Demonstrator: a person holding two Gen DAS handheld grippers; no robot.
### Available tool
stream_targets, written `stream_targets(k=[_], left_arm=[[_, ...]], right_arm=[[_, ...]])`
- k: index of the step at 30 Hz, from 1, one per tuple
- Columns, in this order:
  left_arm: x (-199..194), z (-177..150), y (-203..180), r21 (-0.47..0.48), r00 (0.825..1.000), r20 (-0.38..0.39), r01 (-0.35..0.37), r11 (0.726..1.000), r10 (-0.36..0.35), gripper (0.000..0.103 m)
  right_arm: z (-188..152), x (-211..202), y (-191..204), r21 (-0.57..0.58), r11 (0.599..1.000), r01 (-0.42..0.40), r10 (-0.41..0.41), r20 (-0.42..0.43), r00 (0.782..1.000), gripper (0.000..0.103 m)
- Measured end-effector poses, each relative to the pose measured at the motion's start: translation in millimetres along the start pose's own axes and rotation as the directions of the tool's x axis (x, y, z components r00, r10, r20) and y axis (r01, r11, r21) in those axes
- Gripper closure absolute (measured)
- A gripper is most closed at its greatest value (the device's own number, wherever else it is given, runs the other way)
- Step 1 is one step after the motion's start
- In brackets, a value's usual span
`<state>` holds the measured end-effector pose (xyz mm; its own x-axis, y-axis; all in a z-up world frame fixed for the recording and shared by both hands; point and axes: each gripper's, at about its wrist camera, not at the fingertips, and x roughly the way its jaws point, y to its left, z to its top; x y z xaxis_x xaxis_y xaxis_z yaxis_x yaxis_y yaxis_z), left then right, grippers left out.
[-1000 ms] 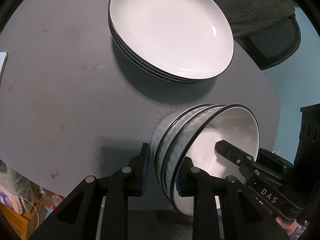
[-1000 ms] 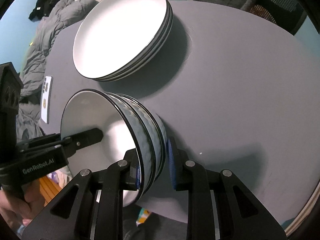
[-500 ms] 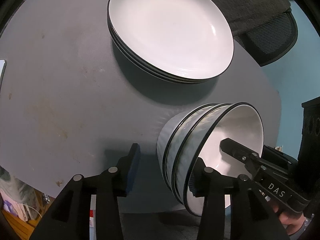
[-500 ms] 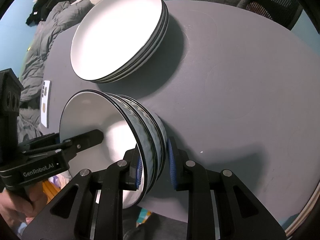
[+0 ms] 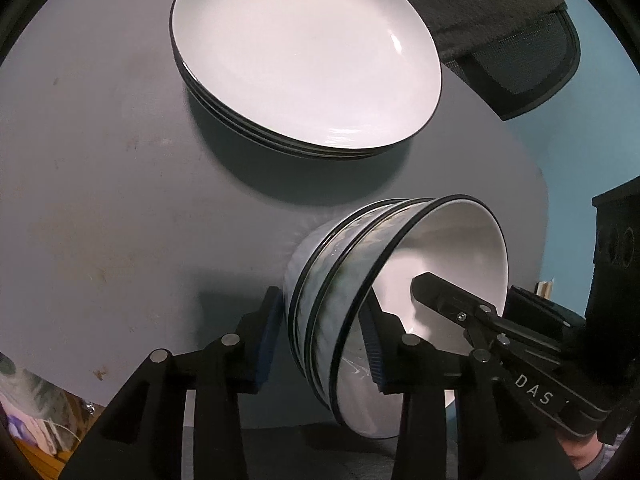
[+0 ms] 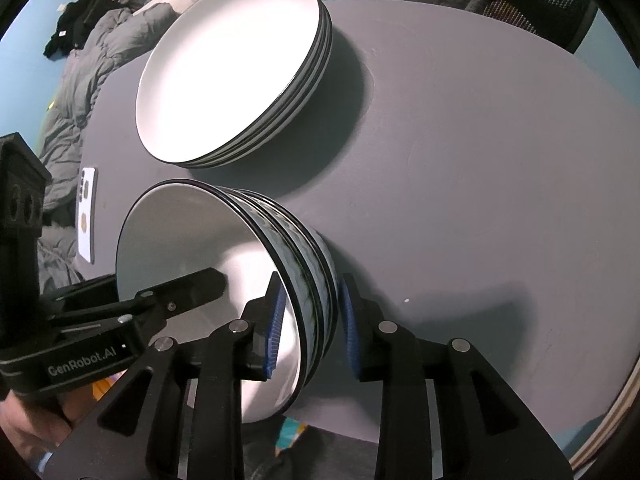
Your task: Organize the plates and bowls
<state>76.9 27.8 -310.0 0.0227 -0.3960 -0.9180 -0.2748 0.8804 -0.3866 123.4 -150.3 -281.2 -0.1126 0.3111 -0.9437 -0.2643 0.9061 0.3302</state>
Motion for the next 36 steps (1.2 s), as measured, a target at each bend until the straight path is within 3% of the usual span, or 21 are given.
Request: stream_targets(k=[8, 18, 23, 36], left_arm=[[-4, 1, 2, -0.004, 1.000, -0.003, -0.004, 1.000, 0.004, 0.080], [-1, 5, -6, 0.008, 0.999, -0.026, -0.043, 0.999, 0.043, 0.081], [-6, 6, -16, 0.032, 0.997, -0.001, -0.077, 0.997, 0.077, 0.081], [-57, 24, -19, 0.027, 0.995, 0.058, -0.080, 0.996, 0.078, 0.081]], right_arm=[[-2, -4, -6, 0.043, 0.999, -0.002, 0.001, 0.006, 1.000, 0.085], [0, -4, -4, 0.033, 0.999, -0.003, 0.003, -0.001, 1.000, 0.086], [3, -10, 2, 0.032, 0.999, -0.001, 0.000, 0.014, 1.000, 0.085], [16, -40, 29, 0.005, 1.000, -0.011, 0.011, 0.045, 0.999, 0.085]])
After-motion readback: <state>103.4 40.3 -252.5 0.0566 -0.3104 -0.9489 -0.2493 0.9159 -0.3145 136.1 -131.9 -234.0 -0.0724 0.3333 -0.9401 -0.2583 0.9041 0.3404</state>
